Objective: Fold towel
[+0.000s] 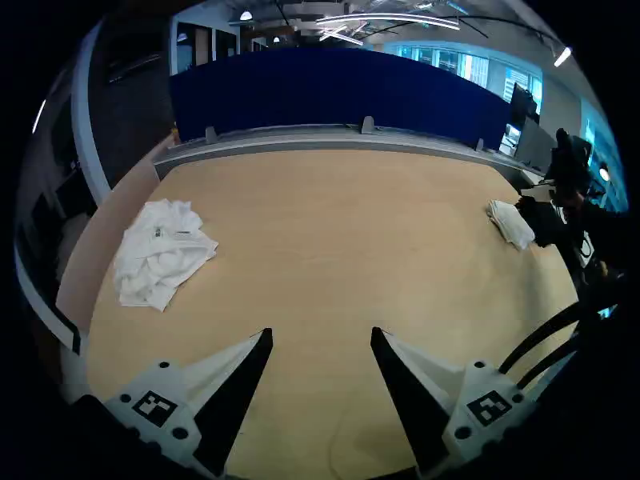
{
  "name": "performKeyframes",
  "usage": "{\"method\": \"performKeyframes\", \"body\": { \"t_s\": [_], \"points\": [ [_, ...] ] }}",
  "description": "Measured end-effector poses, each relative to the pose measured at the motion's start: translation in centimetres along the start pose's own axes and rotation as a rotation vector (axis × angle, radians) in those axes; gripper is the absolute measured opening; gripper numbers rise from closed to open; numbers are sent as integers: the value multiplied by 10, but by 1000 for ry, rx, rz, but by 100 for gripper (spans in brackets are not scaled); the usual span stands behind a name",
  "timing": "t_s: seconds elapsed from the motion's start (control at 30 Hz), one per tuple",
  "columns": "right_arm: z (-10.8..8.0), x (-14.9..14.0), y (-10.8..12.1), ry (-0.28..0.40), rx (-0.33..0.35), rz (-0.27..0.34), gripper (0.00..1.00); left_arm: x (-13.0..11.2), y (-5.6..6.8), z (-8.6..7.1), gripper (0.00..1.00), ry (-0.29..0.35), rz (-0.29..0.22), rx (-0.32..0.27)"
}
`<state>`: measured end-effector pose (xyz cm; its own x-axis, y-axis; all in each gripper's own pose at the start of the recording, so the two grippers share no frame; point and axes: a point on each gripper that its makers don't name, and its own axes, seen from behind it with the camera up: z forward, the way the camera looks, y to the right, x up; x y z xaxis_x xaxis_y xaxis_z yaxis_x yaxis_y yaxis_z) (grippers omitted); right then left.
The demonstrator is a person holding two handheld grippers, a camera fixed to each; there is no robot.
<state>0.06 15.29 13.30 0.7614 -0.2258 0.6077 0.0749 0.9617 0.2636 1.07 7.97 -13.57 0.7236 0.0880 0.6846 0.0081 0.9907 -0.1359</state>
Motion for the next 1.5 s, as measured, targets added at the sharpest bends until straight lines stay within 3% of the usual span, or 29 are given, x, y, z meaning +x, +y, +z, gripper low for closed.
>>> {"method": "performKeyframes", "body": {
  "t_s": [0.3,0.53,0.73,1.0,1.1,1.3,1.5],
  "points": [
    [-79,33,-37,164,-70,89,100,18,-4,5,91,55,-5,-26],
    [-133,33,-82,261,-98,191,100,38,-4,7,91,109,0,-53],
    [-170,24,-120,313,-120,232,100,49,0,8,91,145,3,-76],
    [-195,22,-144,349,-146,240,100,56,-3,9,91,185,-12,-84],
    [-203,29,-152,391,-151,252,100,63,-6,9,91,219,-18,-78],
    [-217,51,-164,497,-189,282,100,85,-8,5,91,325,-47,-86],
    [-227,74,-185,587,-195,270,100,111,-15,-5,91,479,-61,-83]
  ]
}}
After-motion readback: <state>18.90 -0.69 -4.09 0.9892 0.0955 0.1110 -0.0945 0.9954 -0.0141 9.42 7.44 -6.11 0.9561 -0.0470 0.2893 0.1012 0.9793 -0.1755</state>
